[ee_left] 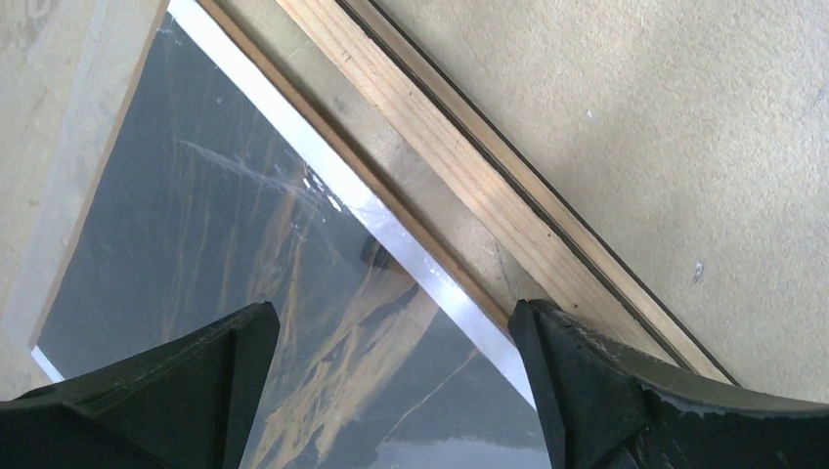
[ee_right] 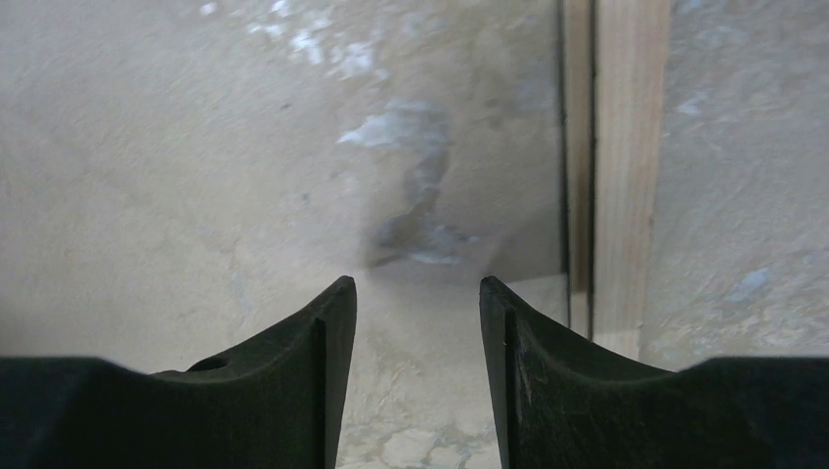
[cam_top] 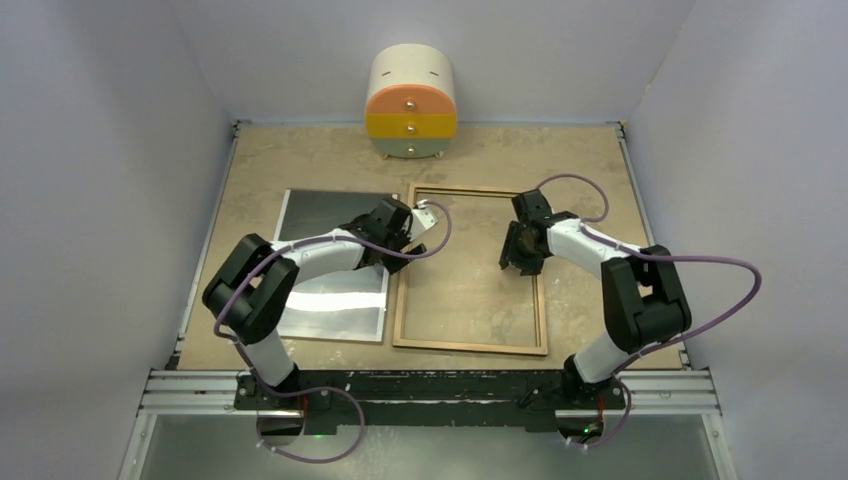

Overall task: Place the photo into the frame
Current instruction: Move the photo frame to the center of the board.

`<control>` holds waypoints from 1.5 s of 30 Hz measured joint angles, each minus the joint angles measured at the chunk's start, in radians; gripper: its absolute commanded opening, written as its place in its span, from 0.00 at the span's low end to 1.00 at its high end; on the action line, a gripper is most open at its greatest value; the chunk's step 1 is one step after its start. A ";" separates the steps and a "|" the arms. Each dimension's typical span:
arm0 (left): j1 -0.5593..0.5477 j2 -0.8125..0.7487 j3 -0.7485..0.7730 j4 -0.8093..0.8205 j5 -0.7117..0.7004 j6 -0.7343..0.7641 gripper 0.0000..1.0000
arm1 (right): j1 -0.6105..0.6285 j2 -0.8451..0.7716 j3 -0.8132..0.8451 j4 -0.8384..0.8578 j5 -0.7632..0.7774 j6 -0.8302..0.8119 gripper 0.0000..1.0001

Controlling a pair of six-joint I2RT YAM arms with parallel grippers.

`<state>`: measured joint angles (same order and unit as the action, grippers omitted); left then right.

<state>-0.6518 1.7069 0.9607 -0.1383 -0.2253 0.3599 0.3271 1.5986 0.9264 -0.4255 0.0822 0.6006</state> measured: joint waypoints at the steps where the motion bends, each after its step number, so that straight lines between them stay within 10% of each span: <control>1: -0.003 0.011 0.010 -0.002 0.000 0.000 1.00 | -0.018 0.000 -0.010 0.006 -0.001 0.003 0.52; 19: -0.048 0.048 0.111 -0.126 0.041 -0.004 1.00 | -0.119 0.172 0.153 0.038 0.119 -0.048 0.52; 32: 0.269 -0.184 0.156 -0.289 0.097 0.045 1.00 | -0.121 0.474 0.548 0.092 0.129 -0.045 0.36; 45: 0.445 -0.239 0.085 -0.330 0.082 0.082 1.00 | -0.076 0.557 0.653 0.164 0.126 -0.076 0.41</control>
<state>-0.2070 1.4681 1.0462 -0.4679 -0.1429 0.4423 0.2508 2.1551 1.5795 -0.2619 0.2081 0.5247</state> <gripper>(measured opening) 0.996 0.359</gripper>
